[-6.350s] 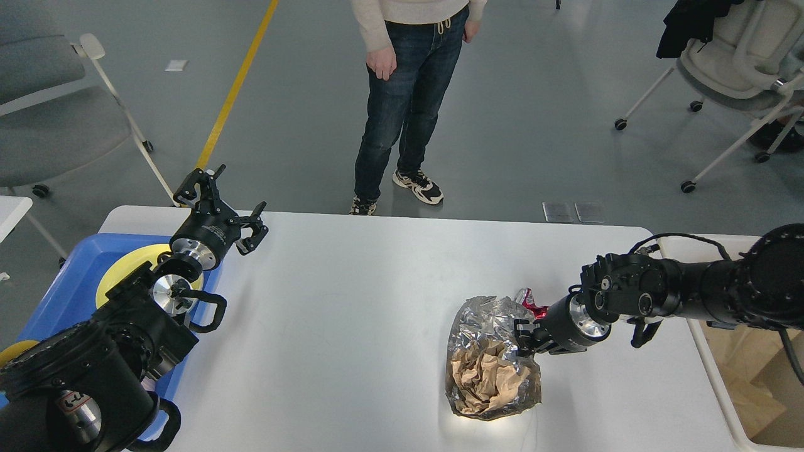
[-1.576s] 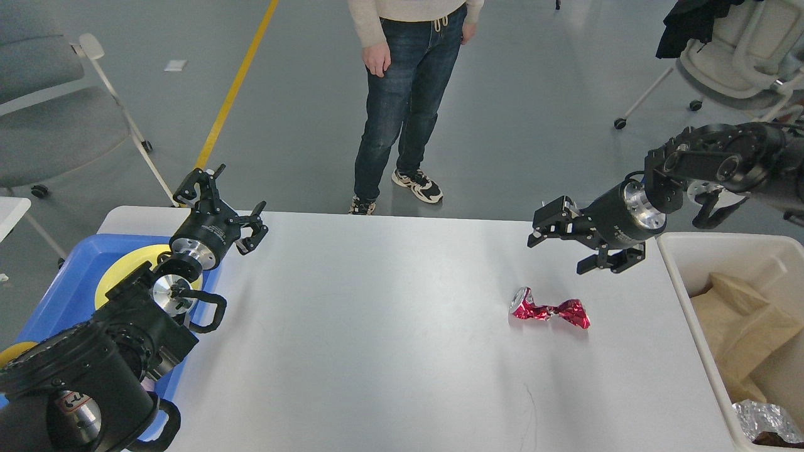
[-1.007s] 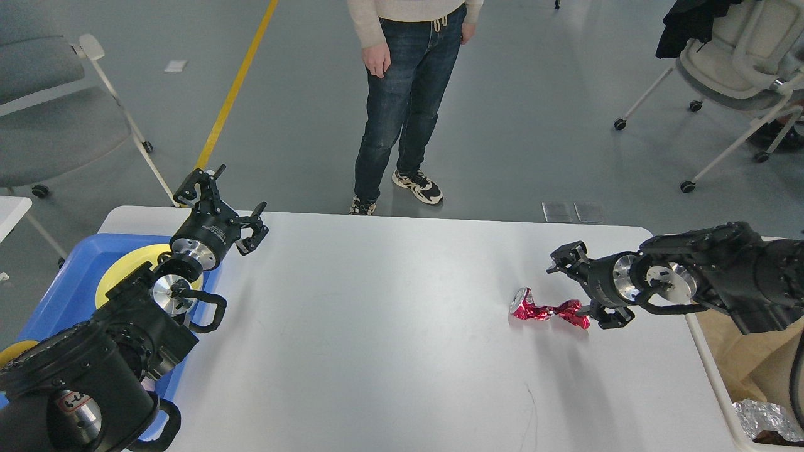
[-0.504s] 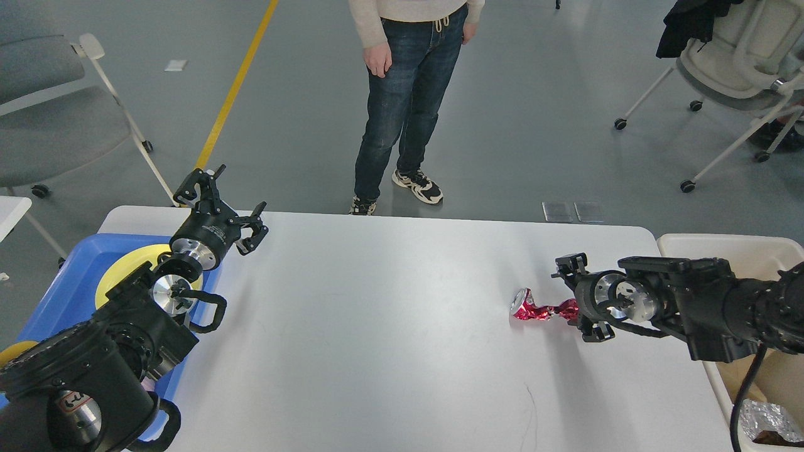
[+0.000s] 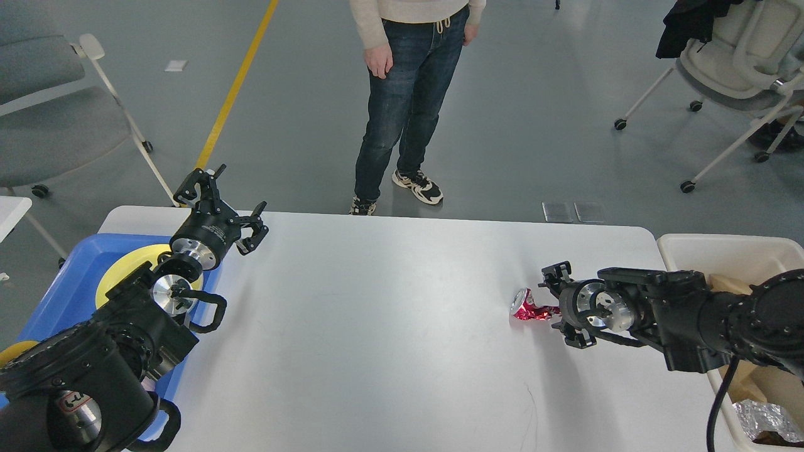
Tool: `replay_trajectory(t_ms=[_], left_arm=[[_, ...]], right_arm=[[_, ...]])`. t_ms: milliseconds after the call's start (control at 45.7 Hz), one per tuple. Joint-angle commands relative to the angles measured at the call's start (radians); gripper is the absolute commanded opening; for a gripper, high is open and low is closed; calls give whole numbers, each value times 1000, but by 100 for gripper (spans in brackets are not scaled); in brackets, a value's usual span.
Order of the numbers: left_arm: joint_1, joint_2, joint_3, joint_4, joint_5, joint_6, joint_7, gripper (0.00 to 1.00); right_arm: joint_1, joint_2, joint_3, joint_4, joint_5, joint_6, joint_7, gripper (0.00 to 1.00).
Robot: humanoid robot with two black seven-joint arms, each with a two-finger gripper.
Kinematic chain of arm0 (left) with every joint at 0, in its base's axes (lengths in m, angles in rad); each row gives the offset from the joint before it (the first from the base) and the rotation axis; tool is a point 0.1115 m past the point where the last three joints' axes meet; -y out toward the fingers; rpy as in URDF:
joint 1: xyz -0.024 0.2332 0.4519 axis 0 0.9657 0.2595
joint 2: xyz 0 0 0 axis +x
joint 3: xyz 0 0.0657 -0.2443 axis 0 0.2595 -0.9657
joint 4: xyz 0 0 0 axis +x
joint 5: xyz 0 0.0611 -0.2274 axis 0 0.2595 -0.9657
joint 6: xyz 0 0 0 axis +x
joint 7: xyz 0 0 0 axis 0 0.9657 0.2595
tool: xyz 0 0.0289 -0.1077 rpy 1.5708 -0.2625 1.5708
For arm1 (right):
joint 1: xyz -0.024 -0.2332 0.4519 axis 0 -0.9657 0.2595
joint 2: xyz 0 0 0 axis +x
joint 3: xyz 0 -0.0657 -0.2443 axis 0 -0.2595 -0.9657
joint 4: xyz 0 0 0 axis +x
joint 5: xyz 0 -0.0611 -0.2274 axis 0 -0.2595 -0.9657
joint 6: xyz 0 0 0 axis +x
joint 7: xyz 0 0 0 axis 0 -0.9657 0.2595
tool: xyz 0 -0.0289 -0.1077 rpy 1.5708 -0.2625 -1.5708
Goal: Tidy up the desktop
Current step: 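Close the right gripper on the red candy wrapper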
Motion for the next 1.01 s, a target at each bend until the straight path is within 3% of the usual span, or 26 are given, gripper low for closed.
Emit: replay_trajectory(t_ms=[0,175,307,569,985], left_arm=[[0,0,0,0,0,0,0,96],[0,0,0,0,0,1,0,96],[0,0,0,0,0,0,0,96],[0,0,0,0,0,0,0,96],[0,0,0,0,0,0,0,96]], right_arm=[[-3,10,2,-1,-30,-11,2,50],[-4,13,3,-1,-33,-16,2,35],[-4,13,3,-1,-33,-17,2,31],[-4,13,3,1,-34,-17,4,0],[23,7,2,24,-37,-3,4,0]])
